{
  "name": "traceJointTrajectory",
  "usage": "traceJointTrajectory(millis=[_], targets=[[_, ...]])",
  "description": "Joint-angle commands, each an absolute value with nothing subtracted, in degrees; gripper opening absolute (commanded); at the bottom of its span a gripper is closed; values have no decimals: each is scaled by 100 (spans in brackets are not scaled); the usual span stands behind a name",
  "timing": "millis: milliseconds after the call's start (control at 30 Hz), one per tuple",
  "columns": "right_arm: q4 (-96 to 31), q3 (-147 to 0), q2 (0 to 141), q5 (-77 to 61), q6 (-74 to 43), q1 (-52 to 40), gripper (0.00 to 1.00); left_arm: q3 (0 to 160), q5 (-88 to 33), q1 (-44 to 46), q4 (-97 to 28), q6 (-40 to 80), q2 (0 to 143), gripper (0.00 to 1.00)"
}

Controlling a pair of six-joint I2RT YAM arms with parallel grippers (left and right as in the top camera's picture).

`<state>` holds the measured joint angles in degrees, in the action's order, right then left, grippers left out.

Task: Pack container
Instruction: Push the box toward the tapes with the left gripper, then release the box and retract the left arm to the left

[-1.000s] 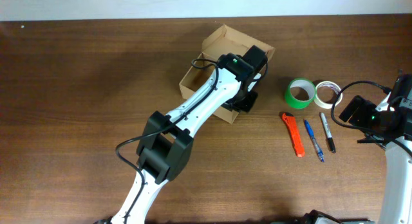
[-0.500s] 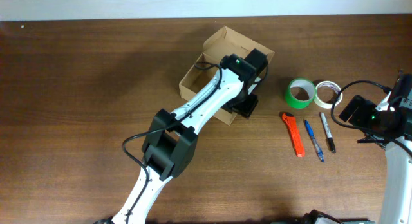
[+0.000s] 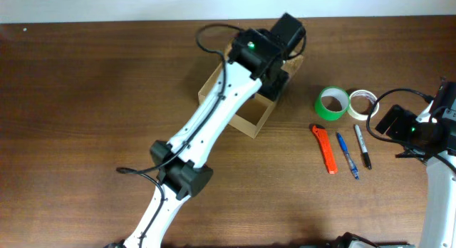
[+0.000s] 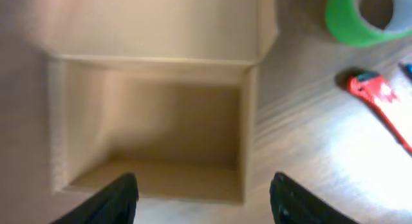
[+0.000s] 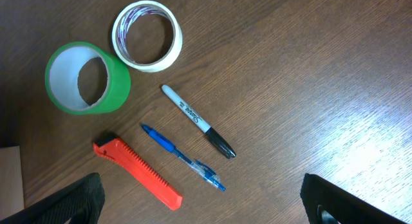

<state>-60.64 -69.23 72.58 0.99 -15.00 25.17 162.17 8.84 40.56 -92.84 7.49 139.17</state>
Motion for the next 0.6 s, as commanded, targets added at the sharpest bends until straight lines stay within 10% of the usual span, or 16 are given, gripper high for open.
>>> traceJointTrajectory(millis=[0, 567], targets=[[-6055, -7041, 7210, 67, -1553, 2552, 99, 16813, 1627, 3815, -9660, 698, 13891, 66], [-6176, -7041, 7210, 364, -1531, 2552, 99, 16468, 1286, 423, -9666, 694, 12289, 70]])
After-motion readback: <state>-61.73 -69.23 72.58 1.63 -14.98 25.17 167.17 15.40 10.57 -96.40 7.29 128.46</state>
